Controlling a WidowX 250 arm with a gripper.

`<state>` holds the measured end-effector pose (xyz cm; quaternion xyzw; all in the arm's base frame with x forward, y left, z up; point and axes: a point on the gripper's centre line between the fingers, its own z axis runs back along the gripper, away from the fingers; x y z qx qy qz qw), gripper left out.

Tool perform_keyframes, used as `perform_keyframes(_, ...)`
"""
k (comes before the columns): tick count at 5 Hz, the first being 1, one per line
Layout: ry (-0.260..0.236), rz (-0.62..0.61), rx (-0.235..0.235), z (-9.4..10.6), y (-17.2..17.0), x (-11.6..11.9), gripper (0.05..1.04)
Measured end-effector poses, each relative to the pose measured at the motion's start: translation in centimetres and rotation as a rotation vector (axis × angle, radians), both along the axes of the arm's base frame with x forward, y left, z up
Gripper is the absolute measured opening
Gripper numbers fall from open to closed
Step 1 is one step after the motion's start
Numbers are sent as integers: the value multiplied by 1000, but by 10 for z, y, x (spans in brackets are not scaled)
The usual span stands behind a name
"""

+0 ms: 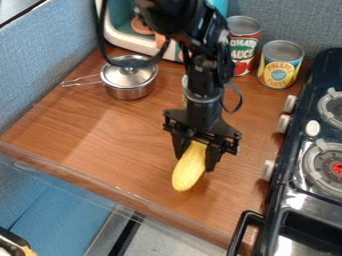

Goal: Moved the corn to right side of the table

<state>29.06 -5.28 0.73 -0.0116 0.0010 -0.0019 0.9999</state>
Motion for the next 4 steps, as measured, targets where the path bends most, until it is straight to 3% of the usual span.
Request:
perform_keyframes(1,3,21,-39,-7,-14,7,638)
perform_keyframes(2,-5,44,-40,-7,-16,8,716)
perform_keyframes(3,-28,37,-4,10,-15,3,973)
perform_keyframes(4,-70,30,36,45,-14,3,1002)
